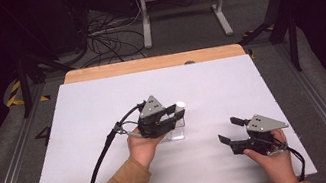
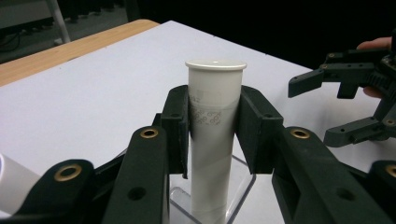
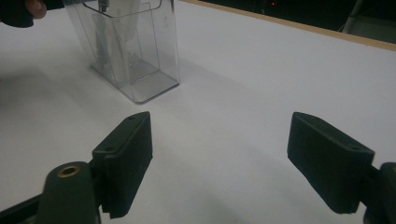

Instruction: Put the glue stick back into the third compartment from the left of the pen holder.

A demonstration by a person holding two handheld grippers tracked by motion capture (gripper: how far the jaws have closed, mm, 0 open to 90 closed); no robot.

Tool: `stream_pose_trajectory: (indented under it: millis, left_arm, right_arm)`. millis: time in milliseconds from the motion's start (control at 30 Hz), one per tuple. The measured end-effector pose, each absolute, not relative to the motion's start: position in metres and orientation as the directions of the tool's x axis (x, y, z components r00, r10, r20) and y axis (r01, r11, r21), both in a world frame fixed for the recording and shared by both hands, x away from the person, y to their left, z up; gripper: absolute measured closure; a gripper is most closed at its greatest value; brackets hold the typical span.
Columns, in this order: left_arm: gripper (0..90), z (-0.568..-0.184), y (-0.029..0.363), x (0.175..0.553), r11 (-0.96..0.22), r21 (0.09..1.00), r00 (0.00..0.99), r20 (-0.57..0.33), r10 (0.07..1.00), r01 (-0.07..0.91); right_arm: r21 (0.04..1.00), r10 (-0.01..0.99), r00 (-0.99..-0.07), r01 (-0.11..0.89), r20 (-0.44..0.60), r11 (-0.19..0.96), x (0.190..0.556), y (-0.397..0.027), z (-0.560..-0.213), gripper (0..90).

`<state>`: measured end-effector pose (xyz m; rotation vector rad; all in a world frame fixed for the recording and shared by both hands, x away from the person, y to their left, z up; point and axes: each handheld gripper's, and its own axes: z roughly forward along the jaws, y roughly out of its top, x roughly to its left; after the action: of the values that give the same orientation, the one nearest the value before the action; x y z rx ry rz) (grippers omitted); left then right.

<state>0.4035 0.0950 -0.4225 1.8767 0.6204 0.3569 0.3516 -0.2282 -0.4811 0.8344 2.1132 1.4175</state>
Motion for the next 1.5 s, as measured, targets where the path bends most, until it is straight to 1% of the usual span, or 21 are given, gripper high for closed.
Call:
stream_pose_trajectory:
  millis: [167, 433, 467, 500, 567, 633, 700, 733, 767, 800, 867, 1267, 1400, 1500]
  left_arm:
    - [67.1, -0.424, 0.094, 0.403, -0.308, 0.921, 0.821, -0.023, 0.57, 0.24]
    - [65.9, -0.423, 0.096, 0.403, -0.304, 0.919, 0.825, -0.04, 0.563, 0.252]
    - [61.7, -0.422, 0.097, 0.403, -0.301, 0.921, 0.823, -0.036, 0.566, 0.247]
    - [53.5, -0.42, 0.099, 0.403, -0.29, 0.926, 0.823, -0.038, 0.567, 0.243]
    - [44.6, -0.415, 0.102, 0.401, -0.268, 0.934, 0.822, -0.047, 0.567, 0.238]
    - [31.5, -0.409, 0.107, 0.4, -0.247, 0.94, 0.817, -0.054, 0.574, 0.235]
    - [28.6, -0.404, 0.112, 0.397, -0.243, 0.946, 0.822, -0.038, 0.568, 0.212]
    - [21.8, -0.401, 0.114, 0.396, -0.241, 0.948, 0.816, -0.034, 0.577, 0.209]
    - [17.8, -0.398, 0.117, 0.395, -0.24, 0.952, 0.82, -0.021, 0.573, 0.192]
    - [17.6, -0.395, 0.119, 0.393, -0.23, 0.954, 0.82, -0.026, 0.572, 0.191]
    - [13.5, -0.39, 0.123, 0.39, -0.229, 0.957, 0.82, -0.016, 0.572, 0.179]
    - [11.6, -0.378, 0.133, 0.38, -0.233, 0.959, 0.83, -0.004, 0.558, 0.161]
    - [10.6, -0.373, 0.143, 0.374, -0.254, 0.955, 0.825, 0.019, 0.566, 0.152]
    - [8.3, -0.369, 0.152, 0.368, -0.272, 0.949, 0.824, 0.025, 0.566, 0.158]
  right_arm:
    - [0.93, 0.702, -0.711, 0.23, -0.04, 0.286, 0.351, -0.228, -0.481, 22.8]
    - [0.929, 0.701, -0.712, 0.233, -0.038, 0.286, 0.351, -0.228, -0.482, 22.8]
    - [0.93, 0.701, -0.712, 0.231, -0.039, 0.286, 0.351, -0.228, -0.482, 22.8]
    - [0.93, 0.701, -0.712, 0.23, -0.039, 0.285, 0.351, -0.228, -0.481, 22.8]
    - [0.931, 0.701, -0.712, 0.229, -0.039, 0.284, 0.352, -0.228, -0.481, 22.7]
    - [0.931, 0.701, -0.712, 0.23, -0.039, 0.285, 0.352, -0.228, -0.481, 22.7]
    - [0.931, 0.701, -0.713, 0.231, -0.036, 0.283, 0.352, -0.228, -0.481, 22.7]
    - [0.931, 0.7, -0.713, 0.231, -0.035, 0.281, 0.353, -0.228, -0.481, 22.7]
    - [0.931, 0.7, -0.713, 0.231, -0.036, 0.283, 0.353, -0.228, -0.481, 22.7]
    - [0.931, 0.699, -0.714, 0.231, -0.035, 0.282, 0.353, -0.227, -0.481, 22.7]
    - [0.931, 0.698, -0.715, 0.228, -0.037, 0.284, 0.353, -0.227, -0.481, 22.7]
    - [0.934, 0.695, -0.718, 0.222, -0.039, 0.281, 0.353, -0.226, -0.479, 22.5]
    - [0.934, 0.695, -0.718, 0.221, -0.04, 0.282, 0.353, -0.226, -0.479, 22.5]
    - [0.935, 0.695, -0.718, 0.219, -0.038, 0.278, 0.352, -0.226, -0.478, 22.5]
